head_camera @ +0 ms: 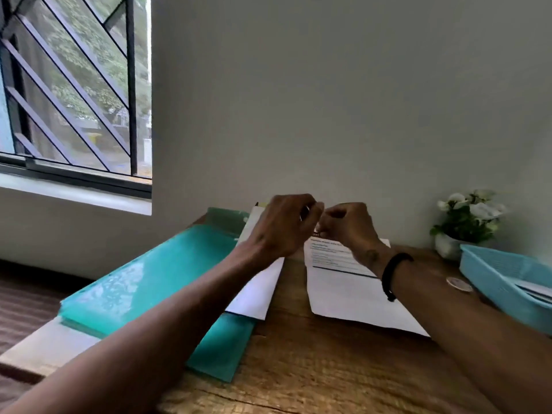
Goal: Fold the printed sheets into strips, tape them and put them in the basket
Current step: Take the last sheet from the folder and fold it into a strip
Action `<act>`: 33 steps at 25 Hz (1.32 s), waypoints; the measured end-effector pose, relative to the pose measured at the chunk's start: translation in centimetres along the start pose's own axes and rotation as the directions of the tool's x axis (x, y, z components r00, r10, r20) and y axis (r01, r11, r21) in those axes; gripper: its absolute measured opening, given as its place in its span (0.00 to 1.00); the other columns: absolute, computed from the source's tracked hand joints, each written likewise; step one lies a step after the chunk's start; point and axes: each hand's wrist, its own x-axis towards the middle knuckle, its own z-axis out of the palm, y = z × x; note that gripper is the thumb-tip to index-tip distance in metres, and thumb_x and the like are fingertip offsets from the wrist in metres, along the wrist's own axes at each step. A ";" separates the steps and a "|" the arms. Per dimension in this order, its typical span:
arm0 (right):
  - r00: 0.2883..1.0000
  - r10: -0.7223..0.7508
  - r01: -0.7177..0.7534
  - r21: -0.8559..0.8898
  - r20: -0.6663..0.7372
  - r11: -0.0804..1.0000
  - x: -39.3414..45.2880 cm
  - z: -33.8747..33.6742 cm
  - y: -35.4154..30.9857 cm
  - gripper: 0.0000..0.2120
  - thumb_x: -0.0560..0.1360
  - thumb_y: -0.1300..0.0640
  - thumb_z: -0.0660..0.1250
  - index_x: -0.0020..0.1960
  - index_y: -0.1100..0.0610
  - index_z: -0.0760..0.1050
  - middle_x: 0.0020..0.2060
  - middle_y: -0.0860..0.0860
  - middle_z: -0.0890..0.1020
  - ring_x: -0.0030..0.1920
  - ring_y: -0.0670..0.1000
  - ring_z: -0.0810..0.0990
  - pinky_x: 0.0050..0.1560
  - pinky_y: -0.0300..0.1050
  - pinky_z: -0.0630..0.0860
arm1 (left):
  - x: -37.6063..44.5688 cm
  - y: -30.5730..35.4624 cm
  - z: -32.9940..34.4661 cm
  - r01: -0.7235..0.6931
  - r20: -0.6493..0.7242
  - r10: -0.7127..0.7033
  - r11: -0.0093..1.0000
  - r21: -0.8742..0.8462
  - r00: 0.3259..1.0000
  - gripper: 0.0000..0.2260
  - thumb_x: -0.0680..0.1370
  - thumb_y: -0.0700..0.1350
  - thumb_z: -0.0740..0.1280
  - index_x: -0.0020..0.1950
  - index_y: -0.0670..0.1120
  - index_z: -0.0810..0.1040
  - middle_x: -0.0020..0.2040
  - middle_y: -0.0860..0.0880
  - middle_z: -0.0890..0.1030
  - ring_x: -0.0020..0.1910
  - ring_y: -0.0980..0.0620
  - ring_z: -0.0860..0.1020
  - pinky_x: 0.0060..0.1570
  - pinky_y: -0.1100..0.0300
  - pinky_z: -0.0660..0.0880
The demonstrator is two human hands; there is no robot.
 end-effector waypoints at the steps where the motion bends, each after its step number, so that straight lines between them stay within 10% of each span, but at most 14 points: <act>1: 0.996 -0.059 0.046 -0.183 -0.063 0.982 -0.1 -2.0 0.7 0.07 0.73 0.57 0.76 0.49 0.59 0.86 0.46 0.56 0.88 0.48 0.54 0.87 0.55 0.47 0.83 | -0.7 0.5 1.0 0.008 0.110 -0.006 1.000 -0.018 0.994 0.12 0.84 0.52 0.64 0.50 0.48 0.83 0.41 0.51 0.86 0.37 0.57 0.79 0.44 0.56 0.77; 6: 0.997 0.014 0.047 -0.730 0.078 0.682 -3.7 -10.2 7.2 0.26 0.78 0.41 0.69 0.70 0.55 0.75 0.68 0.54 0.79 0.66 0.56 0.77 0.56 0.40 0.67 | -2.2 1.5 4.7 0.353 0.269 -0.320 0.932 -0.084 0.909 0.22 0.84 0.54 0.65 0.75 0.47 0.72 0.67 0.44 0.81 0.64 0.45 0.80 0.65 0.55 0.74; 11: 0.992 0.034 0.059 -0.689 0.120 0.723 -4.9 -10.4 11.3 0.32 0.77 0.27 0.50 0.66 0.47 0.75 0.66 0.53 0.80 0.66 0.58 0.76 0.67 0.59 0.73 | -0.4 2.4 8.2 0.662 0.269 -0.609 0.723 -0.197 0.746 0.15 0.83 0.50 0.65 0.65 0.43 0.76 0.59 0.49 0.78 0.54 0.48 0.77 0.52 0.59 0.75; 14: 0.995 0.009 0.053 -0.611 0.098 0.790 -5.3 -10.8 10.8 0.22 0.82 0.37 0.58 0.71 0.46 0.70 0.70 0.53 0.77 0.70 0.57 0.73 0.69 0.58 0.71 | 0.8 1.7 8.2 0.736 0.297 -0.674 0.603 -0.306 0.676 0.05 0.79 0.39 0.71 0.53 0.39 0.80 0.47 0.44 0.82 0.45 0.46 0.80 0.36 0.59 0.76; 16: 0.999 0.008 0.013 -0.492 0.040 0.870 -5.6 -11.3 10.2 0.23 0.81 0.40 0.63 0.72 0.46 0.68 0.70 0.52 0.75 0.69 0.56 0.74 0.69 0.55 0.72 | 0.6 1.5 7.4 0.785 0.399 -0.682 0.473 -0.400 0.614 0.11 0.76 0.31 0.72 0.58 0.36 0.82 0.54 0.39 0.86 0.49 0.43 0.85 0.45 0.50 0.85; 22: 0.981 0.011 -0.019 -0.038 -0.193 0.999 -7.6 -13.3 7.4 0.27 0.83 0.47 0.63 0.79 0.54 0.61 0.65 0.55 0.79 0.56 0.49 0.74 0.54 0.36 0.63 | -0.5 2.6 4.3 0.721 0.459 -0.567 0.432 -0.541 0.684 0.08 0.81 0.35 0.69 0.60 0.40 0.82 0.54 0.42 0.88 0.52 0.44 0.87 0.46 0.54 0.85; 29: 0.986 0.080 -0.059 0.139 -0.149 0.989 -8.0 -14.2 8.5 0.18 0.77 0.54 0.74 0.66 0.51 0.76 0.57 0.49 0.85 0.48 0.42 0.83 0.38 0.33 0.77 | -3.2 1.6 3.7 0.707 0.526 -0.473 0.480 -0.519 0.707 0.13 0.82 0.34 0.65 0.64 0.45 0.78 0.58 0.44 0.86 0.56 0.42 0.86 0.57 0.43 0.83; 33: 0.990 0.108 -0.089 0.186 -0.094 0.978 -7.2 -14.6 9.5 0.15 0.79 0.58 0.72 0.63 0.45 0.76 0.55 0.46 0.85 0.52 0.47 0.84 0.47 0.43 0.80 | -3.3 1.1 4.2 0.685 0.521 -0.445 0.506 -0.525 0.728 0.13 0.83 0.33 0.63 0.66 0.44 0.75 0.59 0.44 0.86 0.57 0.43 0.86 0.59 0.42 0.82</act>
